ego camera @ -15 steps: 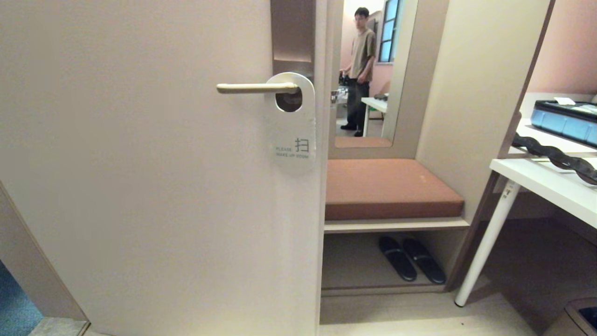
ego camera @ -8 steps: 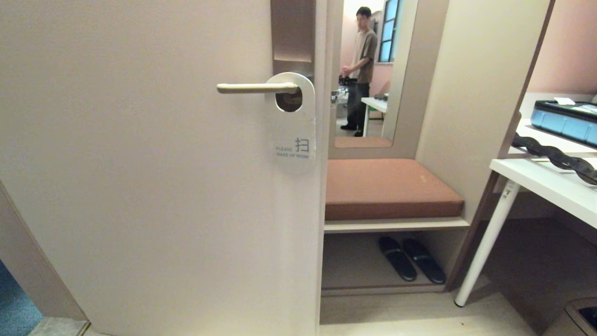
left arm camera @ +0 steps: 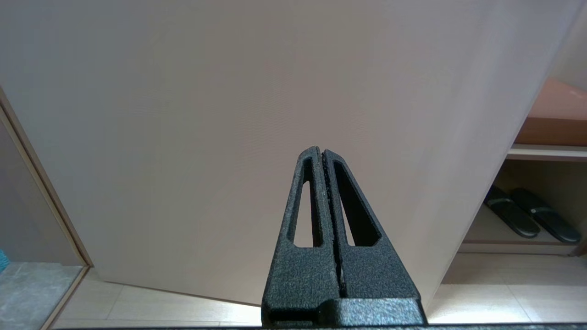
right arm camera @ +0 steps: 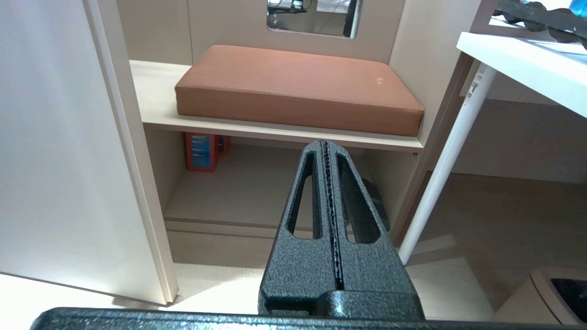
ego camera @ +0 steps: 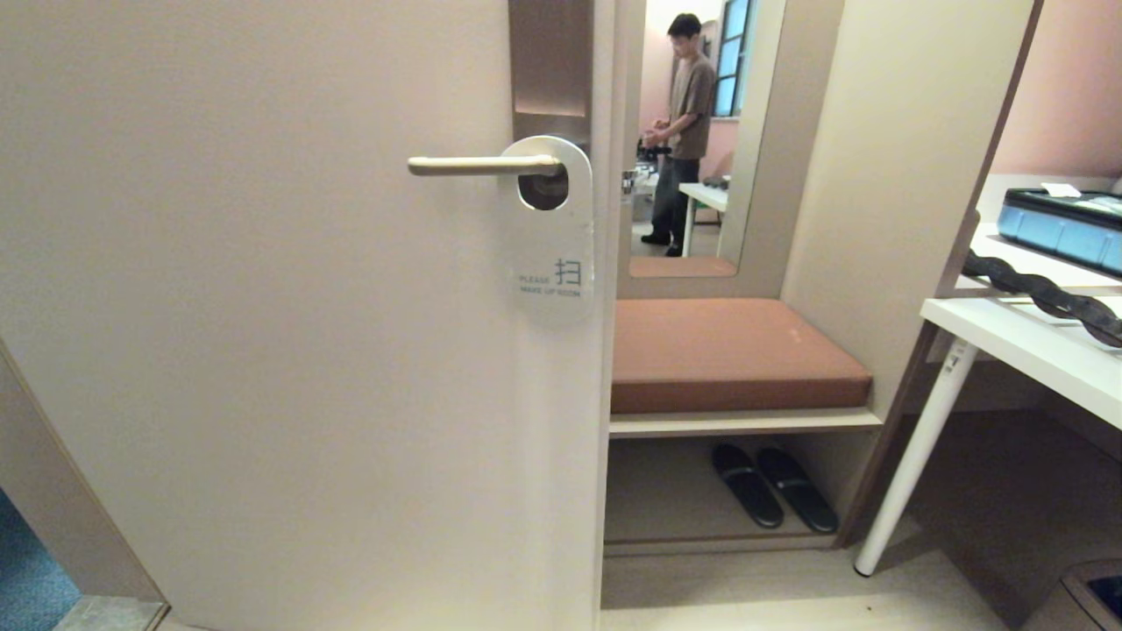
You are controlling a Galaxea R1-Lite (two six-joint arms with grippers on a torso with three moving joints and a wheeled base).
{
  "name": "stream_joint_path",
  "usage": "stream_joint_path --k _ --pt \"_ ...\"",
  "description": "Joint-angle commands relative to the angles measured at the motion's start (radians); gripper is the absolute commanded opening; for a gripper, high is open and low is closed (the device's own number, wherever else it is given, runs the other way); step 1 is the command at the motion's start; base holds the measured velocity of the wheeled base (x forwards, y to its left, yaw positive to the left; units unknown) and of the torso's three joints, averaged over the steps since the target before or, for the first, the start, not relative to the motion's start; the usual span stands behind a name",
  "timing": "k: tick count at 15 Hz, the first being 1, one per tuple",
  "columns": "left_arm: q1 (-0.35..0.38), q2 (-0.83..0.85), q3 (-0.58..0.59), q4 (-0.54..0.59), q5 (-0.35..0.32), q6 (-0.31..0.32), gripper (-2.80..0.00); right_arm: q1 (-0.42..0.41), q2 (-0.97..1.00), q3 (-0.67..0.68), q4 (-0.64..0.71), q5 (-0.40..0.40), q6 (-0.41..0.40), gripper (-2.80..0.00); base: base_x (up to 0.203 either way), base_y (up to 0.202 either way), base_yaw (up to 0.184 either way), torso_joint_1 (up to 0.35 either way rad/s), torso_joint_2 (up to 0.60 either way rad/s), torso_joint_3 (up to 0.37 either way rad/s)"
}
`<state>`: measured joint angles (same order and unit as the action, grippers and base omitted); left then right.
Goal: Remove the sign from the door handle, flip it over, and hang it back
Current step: Take down the sign
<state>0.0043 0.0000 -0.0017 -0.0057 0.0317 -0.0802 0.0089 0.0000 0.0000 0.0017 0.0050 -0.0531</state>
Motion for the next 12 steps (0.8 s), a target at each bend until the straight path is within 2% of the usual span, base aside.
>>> stream_joint_path --k 1,12 --pt "0.000 0.000 0.000 -0.001 0.001 -0.001 -2.80 0.000 0.000 0.000 0.000 -0.002 -0.001 -2.80 0.000 0.000 0.000 0.000 0.00 0.000" --pt "0.000 0.000 0.000 0.000 0.001 -0.001 -2.80 0.000 0.000 0.000 0.000 0.001 -0.010 -2.80 0.000 0.000 0.000 0.000 0.00 0.000"
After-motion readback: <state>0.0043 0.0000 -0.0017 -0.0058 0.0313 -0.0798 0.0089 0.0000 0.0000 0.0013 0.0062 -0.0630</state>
